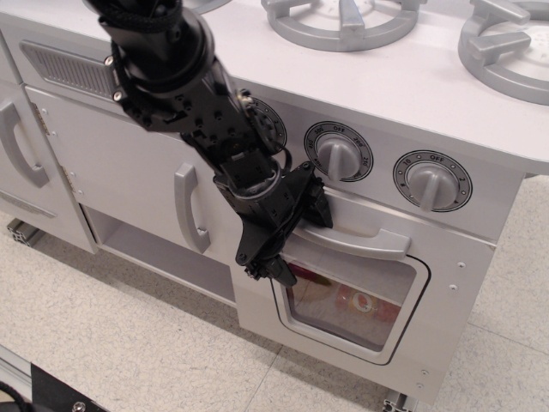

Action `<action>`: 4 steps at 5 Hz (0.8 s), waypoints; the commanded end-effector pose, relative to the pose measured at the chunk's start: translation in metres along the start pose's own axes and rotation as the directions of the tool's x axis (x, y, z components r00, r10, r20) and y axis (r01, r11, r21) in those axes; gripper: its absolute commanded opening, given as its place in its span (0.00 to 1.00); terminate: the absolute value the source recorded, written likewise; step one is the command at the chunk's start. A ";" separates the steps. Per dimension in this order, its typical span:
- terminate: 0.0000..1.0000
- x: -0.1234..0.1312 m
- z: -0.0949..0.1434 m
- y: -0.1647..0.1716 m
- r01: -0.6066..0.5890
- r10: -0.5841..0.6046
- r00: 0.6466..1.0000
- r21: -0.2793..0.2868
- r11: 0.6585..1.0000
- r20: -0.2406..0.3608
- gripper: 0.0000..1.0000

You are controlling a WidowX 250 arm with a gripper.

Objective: Open oven

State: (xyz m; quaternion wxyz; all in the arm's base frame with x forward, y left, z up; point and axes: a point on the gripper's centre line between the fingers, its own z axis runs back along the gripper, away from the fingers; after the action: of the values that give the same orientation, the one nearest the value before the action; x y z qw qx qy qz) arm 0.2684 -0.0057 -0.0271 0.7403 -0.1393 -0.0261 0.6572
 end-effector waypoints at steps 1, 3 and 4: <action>0.00 -0.001 0.026 0.030 0.094 -0.094 0.996 0.143 0.985 -0.005 1.00; 0.00 0.000 0.055 0.046 0.146 -0.140 0.989 0.306 0.941 -0.043 1.00; 0.00 0.005 0.077 0.040 0.228 -0.220 0.973 0.354 0.907 -0.064 1.00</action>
State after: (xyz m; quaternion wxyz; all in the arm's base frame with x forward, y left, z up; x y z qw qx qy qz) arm 0.1985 0.0107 0.0252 0.8259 0.0029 0.1039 0.5542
